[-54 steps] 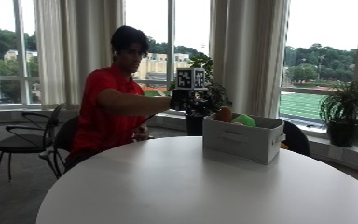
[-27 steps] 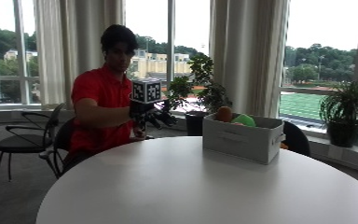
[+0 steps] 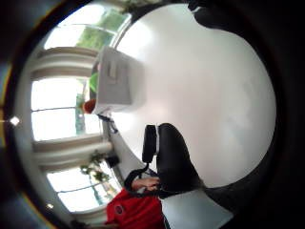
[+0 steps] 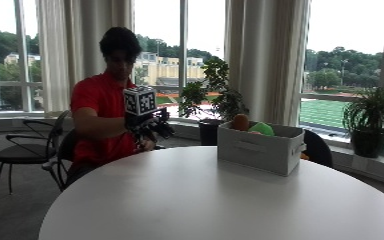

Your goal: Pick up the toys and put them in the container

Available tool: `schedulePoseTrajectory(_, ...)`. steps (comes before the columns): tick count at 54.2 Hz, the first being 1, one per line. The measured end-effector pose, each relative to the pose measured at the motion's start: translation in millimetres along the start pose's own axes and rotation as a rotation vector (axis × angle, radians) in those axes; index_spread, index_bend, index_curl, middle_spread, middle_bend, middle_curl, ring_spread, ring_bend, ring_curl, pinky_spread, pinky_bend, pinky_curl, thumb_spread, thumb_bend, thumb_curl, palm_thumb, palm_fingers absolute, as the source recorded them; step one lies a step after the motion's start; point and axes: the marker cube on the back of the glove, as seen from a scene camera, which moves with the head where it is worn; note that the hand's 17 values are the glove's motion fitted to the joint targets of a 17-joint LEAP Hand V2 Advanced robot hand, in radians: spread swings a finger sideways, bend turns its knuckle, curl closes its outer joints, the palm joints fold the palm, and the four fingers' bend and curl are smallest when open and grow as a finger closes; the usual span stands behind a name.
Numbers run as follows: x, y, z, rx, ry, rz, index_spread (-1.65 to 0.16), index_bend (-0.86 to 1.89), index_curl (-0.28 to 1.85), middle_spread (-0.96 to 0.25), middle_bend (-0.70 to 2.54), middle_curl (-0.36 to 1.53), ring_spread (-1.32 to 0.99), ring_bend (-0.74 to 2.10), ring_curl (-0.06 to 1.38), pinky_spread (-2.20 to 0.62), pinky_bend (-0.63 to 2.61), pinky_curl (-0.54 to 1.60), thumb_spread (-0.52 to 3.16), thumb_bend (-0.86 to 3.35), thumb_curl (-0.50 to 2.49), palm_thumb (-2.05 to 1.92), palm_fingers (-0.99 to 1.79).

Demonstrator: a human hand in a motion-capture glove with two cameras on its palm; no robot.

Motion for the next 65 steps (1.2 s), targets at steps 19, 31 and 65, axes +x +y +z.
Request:
schedulePoseTrajectory(19, 4.5, 5.7, -4.6, 0.016, -0.014, -0.007, -0.35, 0.19, 0.38, -0.05, 0.18, 0.32, 0.02, 0.21, 0.31, 0.12, 1.02, 0.29, 1.25, -0.02, 0.36, 0.01, -0.01)
schedulePoseTrajectory(31, 1.7, 3.6, -2.3, 0.005, -0.008, -0.007, -0.35, 0.18, 0.39, -0.05, 0.18, 0.32, 0.02, 0.21, 0.32, 0.12, 1.02, 0.29, 1.25, -0.02, 0.36, 0.01, -0.01)
schedulePoseTrajectory(65, -3.7, 1.4, 2.5, -0.007, -0.012, -0.02, -0.35, 0.18, 0.4, -0.05, 0.18, 0.33, 0.03, 0.19, 0.32, 0.12, 1.02, 0.31, 1.25, -0.01, 0.36, 0.01, -0.01)
